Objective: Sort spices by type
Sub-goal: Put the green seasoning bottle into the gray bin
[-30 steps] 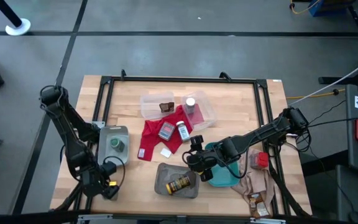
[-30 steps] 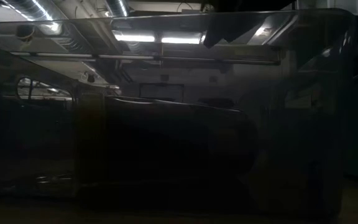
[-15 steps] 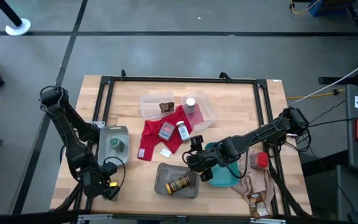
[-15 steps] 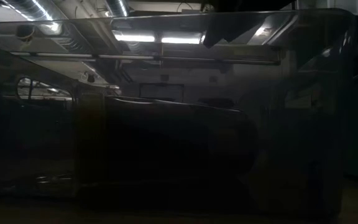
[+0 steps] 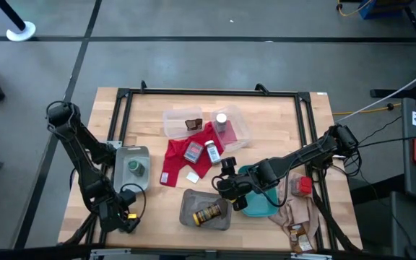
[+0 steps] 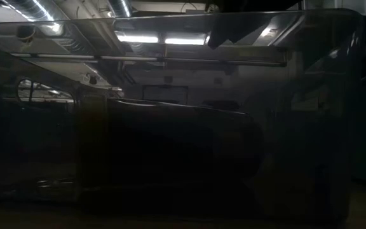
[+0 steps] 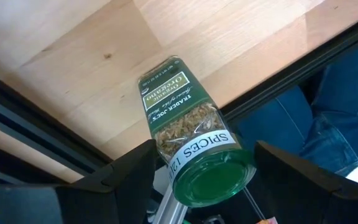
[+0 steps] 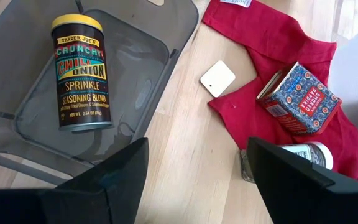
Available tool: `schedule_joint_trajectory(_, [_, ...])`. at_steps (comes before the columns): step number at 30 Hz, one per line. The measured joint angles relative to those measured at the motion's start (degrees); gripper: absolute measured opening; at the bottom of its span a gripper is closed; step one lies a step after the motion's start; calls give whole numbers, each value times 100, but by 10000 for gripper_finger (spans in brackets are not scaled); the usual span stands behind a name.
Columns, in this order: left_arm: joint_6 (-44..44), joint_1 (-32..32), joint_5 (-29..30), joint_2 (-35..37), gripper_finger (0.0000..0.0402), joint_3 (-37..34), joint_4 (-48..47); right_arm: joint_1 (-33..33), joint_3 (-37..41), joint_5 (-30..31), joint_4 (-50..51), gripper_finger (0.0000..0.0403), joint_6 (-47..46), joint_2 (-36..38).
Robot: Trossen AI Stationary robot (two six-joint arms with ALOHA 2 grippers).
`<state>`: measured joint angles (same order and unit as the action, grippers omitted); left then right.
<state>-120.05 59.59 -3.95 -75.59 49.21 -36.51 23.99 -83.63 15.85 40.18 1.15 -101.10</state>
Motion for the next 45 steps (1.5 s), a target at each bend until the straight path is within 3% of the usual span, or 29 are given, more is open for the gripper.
schedule_joint_trajectory(21, [146,-2,-9,-192,254,13,19,0,-1,1,2,271,0,0])
schedule_joint_trajectory(36, [-52,0,-208,-160,177,-9,-7,1,-1,1,4,271,2,0])
schedule_joint_trajectory(45, [-42,0,-199,-160,170,-9,176,0,-1,1,9,271,3,0])
